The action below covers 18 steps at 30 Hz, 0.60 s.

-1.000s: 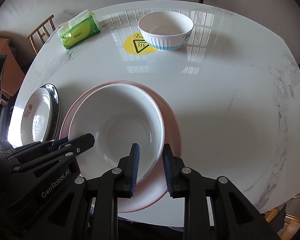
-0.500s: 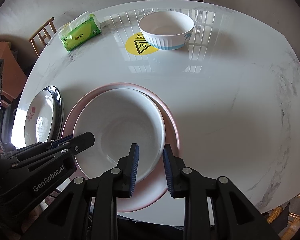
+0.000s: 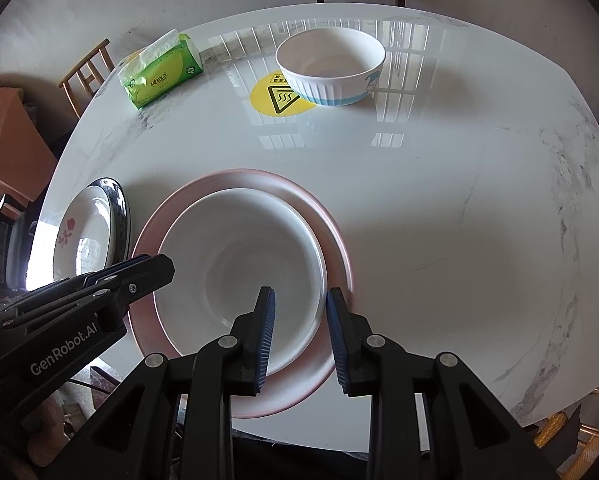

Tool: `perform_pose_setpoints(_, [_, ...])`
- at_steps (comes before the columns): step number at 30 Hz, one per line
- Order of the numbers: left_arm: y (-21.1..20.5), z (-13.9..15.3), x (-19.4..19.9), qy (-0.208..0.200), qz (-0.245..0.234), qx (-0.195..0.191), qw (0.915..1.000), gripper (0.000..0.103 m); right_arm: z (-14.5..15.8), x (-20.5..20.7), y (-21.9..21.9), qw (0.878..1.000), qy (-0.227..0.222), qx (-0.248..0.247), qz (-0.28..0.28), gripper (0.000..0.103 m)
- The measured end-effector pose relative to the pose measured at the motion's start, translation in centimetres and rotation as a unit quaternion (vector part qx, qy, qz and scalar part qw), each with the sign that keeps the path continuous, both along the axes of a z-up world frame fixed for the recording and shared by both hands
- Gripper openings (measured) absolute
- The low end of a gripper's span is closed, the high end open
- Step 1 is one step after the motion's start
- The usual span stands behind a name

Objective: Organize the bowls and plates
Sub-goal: 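Lower the white bowl into the pink bowl and open both grippers, then move both grippers to the small white ribbed bowl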

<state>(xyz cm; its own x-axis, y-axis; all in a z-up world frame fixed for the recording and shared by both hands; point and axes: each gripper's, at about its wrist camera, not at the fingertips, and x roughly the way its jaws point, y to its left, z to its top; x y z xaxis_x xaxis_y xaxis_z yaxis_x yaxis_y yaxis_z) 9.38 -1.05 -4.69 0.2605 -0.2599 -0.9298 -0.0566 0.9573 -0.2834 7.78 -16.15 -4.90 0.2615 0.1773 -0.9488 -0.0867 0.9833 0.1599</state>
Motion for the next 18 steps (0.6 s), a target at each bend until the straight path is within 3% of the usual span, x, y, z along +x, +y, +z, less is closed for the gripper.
perform_pose_setpoints(18, [0.2,1.8,0.8,-0.041,-0.01,-0.005,0.9991,0.016,2.2,0.7,-1.8,0.999,-0.026,0.017,-0.015,0.026])
